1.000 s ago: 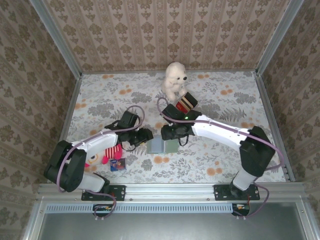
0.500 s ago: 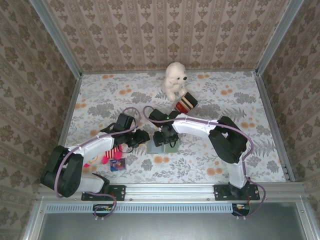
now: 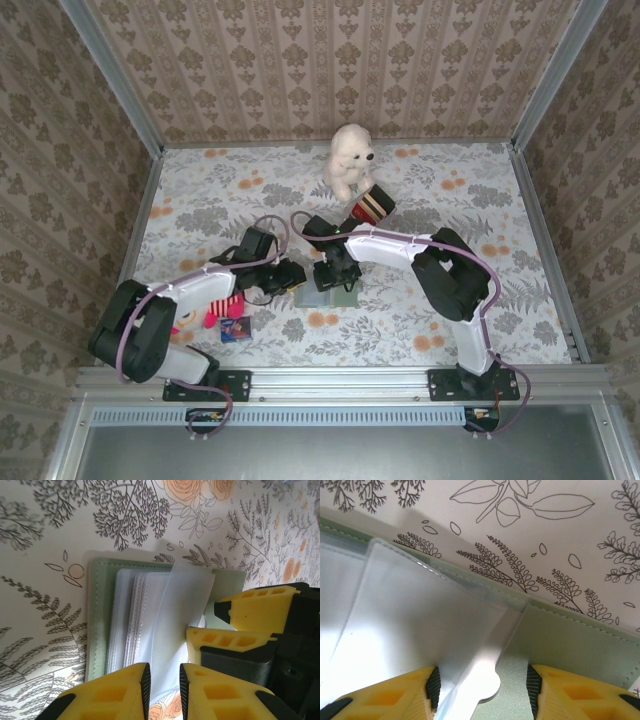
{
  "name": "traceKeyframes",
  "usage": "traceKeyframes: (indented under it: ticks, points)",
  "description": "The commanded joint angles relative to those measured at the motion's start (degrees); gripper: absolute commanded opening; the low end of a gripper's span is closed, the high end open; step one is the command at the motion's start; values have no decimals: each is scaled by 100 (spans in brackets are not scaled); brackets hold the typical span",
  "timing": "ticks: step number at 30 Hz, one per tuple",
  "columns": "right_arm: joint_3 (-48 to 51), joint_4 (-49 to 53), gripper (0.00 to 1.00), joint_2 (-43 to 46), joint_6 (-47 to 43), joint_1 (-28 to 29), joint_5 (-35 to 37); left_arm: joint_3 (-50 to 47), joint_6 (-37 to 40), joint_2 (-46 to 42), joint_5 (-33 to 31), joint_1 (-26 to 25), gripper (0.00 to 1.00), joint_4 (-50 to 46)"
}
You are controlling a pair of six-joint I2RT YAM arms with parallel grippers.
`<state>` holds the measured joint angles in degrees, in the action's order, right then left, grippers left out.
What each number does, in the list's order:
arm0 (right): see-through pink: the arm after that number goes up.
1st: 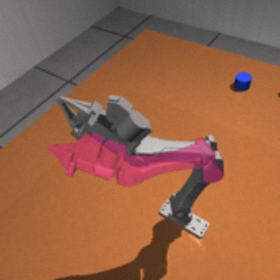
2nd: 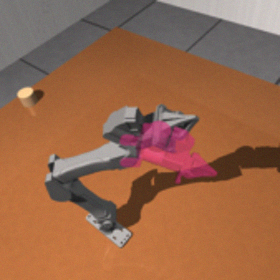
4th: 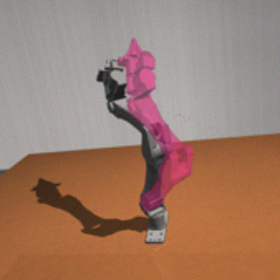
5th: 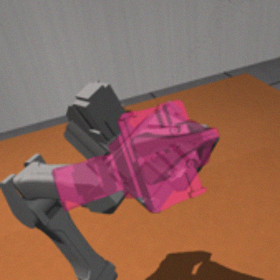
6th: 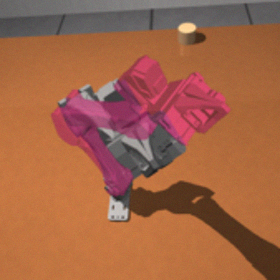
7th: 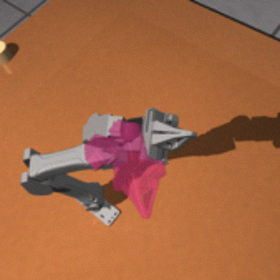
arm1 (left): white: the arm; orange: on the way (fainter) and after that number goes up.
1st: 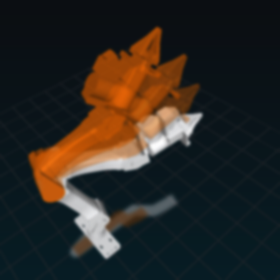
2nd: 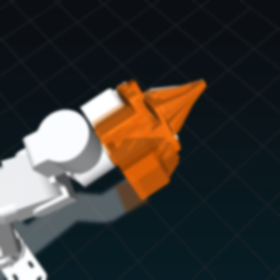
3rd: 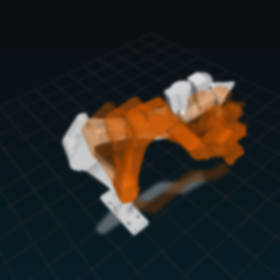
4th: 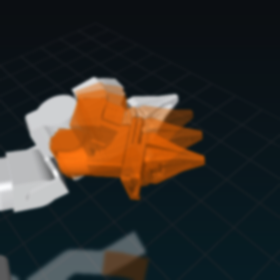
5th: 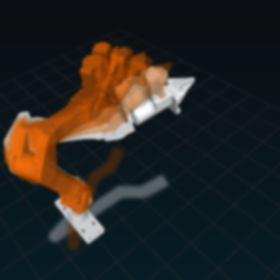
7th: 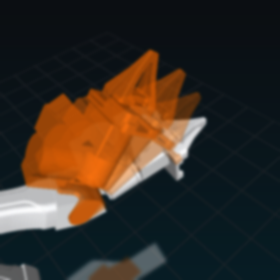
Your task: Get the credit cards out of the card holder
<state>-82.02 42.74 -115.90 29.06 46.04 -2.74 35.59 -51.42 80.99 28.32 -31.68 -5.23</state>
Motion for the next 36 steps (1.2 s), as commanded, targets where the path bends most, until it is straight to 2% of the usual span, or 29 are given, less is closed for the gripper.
traceKeyframes:
  ticks: [1,13,25,29,36]
  points:
    - [111,173,48,-188,-58,-30,41,-43,-88,121,43,-83,25,153]
    - [186,85,47,-148,-93,-33,25,129,-1,399,-160,-249,28,-87]
    - [213,65,46,-120,-97,-36,11,229,271,259,-494,-250,32,-628]
    - [213,61,46,-125,-102,-36,5,244,298,285,-455,-251,31,-603]
    - [222,50,44,-126,-102,-41,-6,246,300,305,-239,-286,23,-394]
